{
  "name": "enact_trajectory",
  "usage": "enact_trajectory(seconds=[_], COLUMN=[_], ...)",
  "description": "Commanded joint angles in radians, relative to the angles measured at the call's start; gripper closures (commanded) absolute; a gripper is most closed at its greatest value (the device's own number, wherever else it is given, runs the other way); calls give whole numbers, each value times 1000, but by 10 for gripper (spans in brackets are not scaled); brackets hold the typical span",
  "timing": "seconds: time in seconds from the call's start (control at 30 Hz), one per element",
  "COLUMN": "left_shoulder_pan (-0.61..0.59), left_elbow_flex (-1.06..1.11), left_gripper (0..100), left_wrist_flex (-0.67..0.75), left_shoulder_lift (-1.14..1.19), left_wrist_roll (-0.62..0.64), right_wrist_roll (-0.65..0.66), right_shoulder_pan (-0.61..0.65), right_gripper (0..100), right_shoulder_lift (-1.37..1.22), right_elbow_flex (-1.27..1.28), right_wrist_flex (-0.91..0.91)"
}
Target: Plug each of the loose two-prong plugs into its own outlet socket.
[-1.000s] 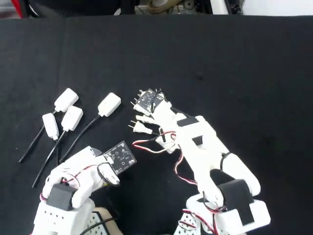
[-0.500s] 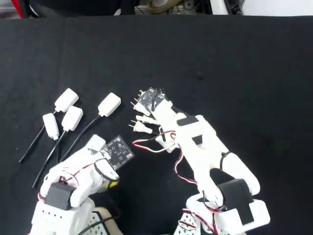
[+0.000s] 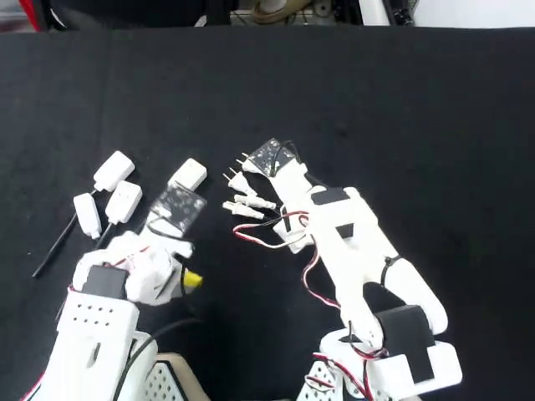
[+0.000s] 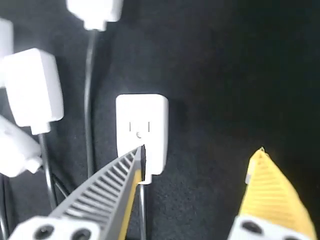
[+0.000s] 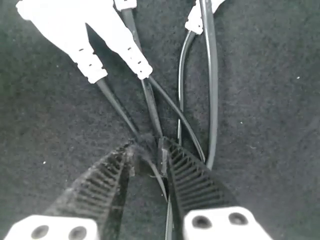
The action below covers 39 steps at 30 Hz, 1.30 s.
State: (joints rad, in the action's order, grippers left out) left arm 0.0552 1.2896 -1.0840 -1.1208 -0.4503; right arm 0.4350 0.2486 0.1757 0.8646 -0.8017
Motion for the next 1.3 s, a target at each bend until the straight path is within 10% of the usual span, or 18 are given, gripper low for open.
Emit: enact_trajectory(seconds=[0.0,1.1,1.27], left_shoulder_pan=[-44,-489,-581], left_elbow_flex=[-64,-61,65], left_gripper=[675,675,676], left_wrist_flex=[52,78,144], left_shoulder_lift=[37,35,34], left_wrist_roll=[72,129,14], right_wrist_roll=[-11,-31,-276], right_shoulder_pan=[-9,186,206], right_gripper=[913,819,821], right_shoulder_lift=[18,18,18], right_elbow_flex=[-68,-374,-371], right_wrist_flex=[-12,-285,-241])
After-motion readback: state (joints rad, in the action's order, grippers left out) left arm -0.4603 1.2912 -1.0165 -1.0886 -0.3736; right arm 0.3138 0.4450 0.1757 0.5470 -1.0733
